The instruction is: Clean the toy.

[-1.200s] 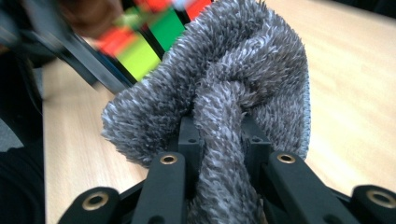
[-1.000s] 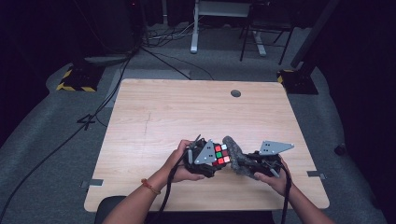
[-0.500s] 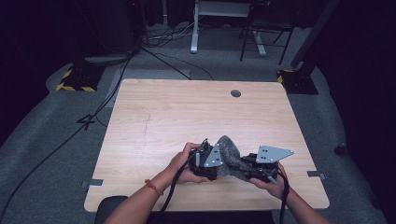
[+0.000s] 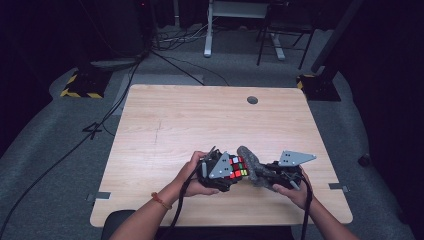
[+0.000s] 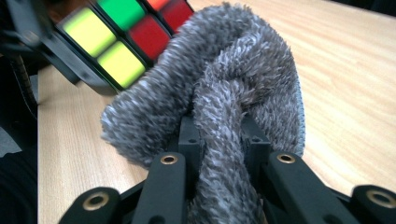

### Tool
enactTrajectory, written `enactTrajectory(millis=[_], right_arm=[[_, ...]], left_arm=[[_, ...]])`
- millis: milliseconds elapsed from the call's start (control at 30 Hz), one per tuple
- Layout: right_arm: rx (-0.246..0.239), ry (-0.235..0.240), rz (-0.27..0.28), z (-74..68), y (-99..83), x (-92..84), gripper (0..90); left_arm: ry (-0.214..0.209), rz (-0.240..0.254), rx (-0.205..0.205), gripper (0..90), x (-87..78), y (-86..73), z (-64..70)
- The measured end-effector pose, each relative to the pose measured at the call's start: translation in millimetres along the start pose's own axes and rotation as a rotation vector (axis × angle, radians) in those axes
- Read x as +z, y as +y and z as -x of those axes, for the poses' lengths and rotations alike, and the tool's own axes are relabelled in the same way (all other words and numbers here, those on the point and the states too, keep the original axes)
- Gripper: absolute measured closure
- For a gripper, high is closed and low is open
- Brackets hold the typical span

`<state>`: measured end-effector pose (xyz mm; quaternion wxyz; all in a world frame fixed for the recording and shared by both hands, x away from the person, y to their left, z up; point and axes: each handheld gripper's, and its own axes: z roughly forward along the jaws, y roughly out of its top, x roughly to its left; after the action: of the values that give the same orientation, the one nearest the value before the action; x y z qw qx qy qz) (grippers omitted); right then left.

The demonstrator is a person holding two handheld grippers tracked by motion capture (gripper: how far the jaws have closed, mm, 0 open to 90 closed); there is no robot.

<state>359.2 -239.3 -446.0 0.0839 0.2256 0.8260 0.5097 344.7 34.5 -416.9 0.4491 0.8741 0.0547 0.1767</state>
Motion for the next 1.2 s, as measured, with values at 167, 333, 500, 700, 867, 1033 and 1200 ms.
enactTrajectory(millis=[167, 333, 500, 700, 867, 1033, 1200], right_arm=[[0.050, 0.077, 0.056, 1.2, -0.7, -0.8, 76.0], [0.066, 0.131, 0.132, -1.1, 3.4, -5.2, 76.5], [0.019, 0.112, 0.132, -10.1, 9.8, -7.6, 76.3], [0.013, 0.055, 0.086, -7.4, 6.2, -3.9, 76.3], [0.034, 0.037, -0.007, -3.5, -3.0, 9.4, 76.3], [0.025, 0.028, 0.050, -6.6, 4.1, 1.4, 76.4], [-0.013, 0.030, 0.104, -14.9, 10.6, -8.3, 76.3]], left_arm=[[-0.026, 0.017, -0.013, 32.9, 1.1, -2.0, -1.7], [-0.030, -0.052, 0.005, 32.6, 9.1, -5.8, -1.0], [-0.034, -0.047, -0.004, 32.9, 9.4, -5.2, -1.9], [-0.026, -0.003, -0.023, 33.4, 1.9, -1.3, -3.4], [-0.021, 0.028, -0.034, 33.4, -4.7, 0.5, -6.4], [-0.011, -0.016, -0.004, 33.3, 0.0, -1.4, -4.4], [-0.015, -0.043, -0.008, 33.2, 6.5, -1.9, -3.0]])
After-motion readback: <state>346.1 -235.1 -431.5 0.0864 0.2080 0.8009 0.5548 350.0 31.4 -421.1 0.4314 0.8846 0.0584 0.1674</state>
